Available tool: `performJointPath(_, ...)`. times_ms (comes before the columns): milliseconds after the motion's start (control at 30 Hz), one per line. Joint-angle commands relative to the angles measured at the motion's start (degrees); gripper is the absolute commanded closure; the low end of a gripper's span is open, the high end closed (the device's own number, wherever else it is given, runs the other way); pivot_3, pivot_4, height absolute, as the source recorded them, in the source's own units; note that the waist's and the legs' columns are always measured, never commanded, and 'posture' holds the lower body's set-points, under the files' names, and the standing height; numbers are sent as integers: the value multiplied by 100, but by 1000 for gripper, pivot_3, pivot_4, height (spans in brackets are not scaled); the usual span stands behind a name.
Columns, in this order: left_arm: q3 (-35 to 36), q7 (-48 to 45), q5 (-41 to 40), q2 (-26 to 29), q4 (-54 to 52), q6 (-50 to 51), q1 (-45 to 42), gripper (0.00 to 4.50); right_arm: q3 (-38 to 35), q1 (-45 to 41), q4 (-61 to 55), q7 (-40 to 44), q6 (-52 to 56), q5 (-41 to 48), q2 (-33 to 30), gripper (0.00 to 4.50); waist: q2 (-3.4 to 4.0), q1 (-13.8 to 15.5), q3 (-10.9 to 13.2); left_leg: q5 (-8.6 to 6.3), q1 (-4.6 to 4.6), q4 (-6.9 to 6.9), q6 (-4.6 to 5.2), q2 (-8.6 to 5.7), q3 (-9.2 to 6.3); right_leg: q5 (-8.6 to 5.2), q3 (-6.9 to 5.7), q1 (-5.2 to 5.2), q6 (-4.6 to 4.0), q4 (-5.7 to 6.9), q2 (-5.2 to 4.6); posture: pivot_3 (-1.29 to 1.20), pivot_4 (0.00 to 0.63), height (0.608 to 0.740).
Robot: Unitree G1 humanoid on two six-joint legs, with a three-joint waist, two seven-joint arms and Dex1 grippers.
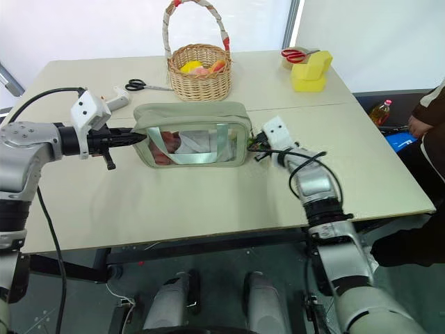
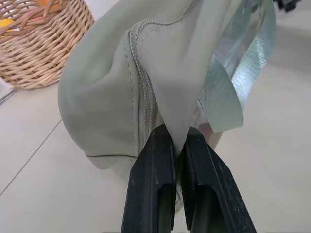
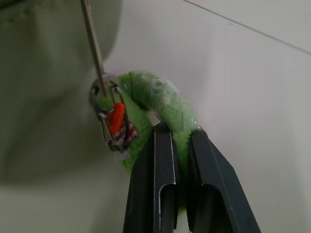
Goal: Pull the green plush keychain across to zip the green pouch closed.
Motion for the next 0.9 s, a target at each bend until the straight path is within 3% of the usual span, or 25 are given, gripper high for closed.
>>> performJointPath(33, 78, 47, 61, 58, 9, -57, -60, 4500, 116, 61, 101, 50, -211, -61, 66, 4478, -1, 3, 0, 0, 0, 0, 0, 0, 0, -1, 0, 2, 0, -1, 0, 0, 150, 740)
performJointPath(133, 87, 65, 49, 46, -31, -56, -20, 4500, 489, 234, 165, 224, -510, -388, -101, 4478, 0, 3, -1, 0, 1, 0, 0, 0, 0, -1, 0, 3, -1, -3, -1, 0, 150, 740)
performJointPath(267, 140, 193, 24, -30, -72, -24, 46, 4500, 254, 170, -391, 471, -411, -175, -360, 4478, 0, 10, -1, -1, 2, 0, -1, 0, -1, -1, 0, 5, -1, -2, -1, 0, 150, 740)
performJointPath(367, 216, 218, -90, -80, -32, 92, 5, 3353, 69, 166, -1262, 1042, 168, 246, -661, 3356, 0, 23, 0, -1, 1, 0, 0, 0, -1, -1, 0, 4, -1, -2, -3, 0, 150, 740)
performJointPath(467, 323, 83, -228, -15, 112, 183, -99, 1912, -111, 337, -2292, 1639, 932, 659, -1223, 1848, 0, 49, 0, 0, -3, 1, 0, 0, -1, -1, 0, 0, -1, -2, -3, 0, 150, 740)
performJointPath(567, 476, -18, -336, 109, 305, 221, -233, 380, -367, 416, -3069, 2282, 1663, 1109, -2039, 310, 0, 66, 0, -4, -6, 1, -4, -1, -3, -2, -1, -1, -2, -7, -5, 0, 150, 740)
performJointPath(600, 552, -52, -398, 162, 364, 268, -279, 10, -446, 380, -3270, 2535, 1864, 1283, -2353, 0, 0, 60, -1, -8, -7, 1, -10, -1, -3, -3, -2, -1, -2, -9, -6, 0, 150, 740)
performJointPath(667, 672, -87, -511, 234, 435, 381, -356, 10, -619, 213, -3484, 2934, 2348, 1724, -2772, 0, 0, 55, 0, -10, -8, 1, -12, -1, -3, -2, -1, -3, -3, -12, -8, 0, 150, 740)
performJointPath(800, 895, -207, -626, 476, 918, 470, -804, 10, -1374, -1192, -3187, 3713, 4049, 3239, -3422, 0, 16, 8, 10, -10, -7, -2, -13, -2, -3, 3, 1, -12, -10, -10, -7, 0, 150, 740)
performJointPath(900, 862, -366, -611, 624, 1056, 447, -955, 10, -1389, -1528, -3096, 3910, 4101, 3460, -3711, 0, 14, 29, 9, -11, -5, -13, -14, 1, -8, 1, -5, -16, -12, -12, -4, 0, 150, 740)
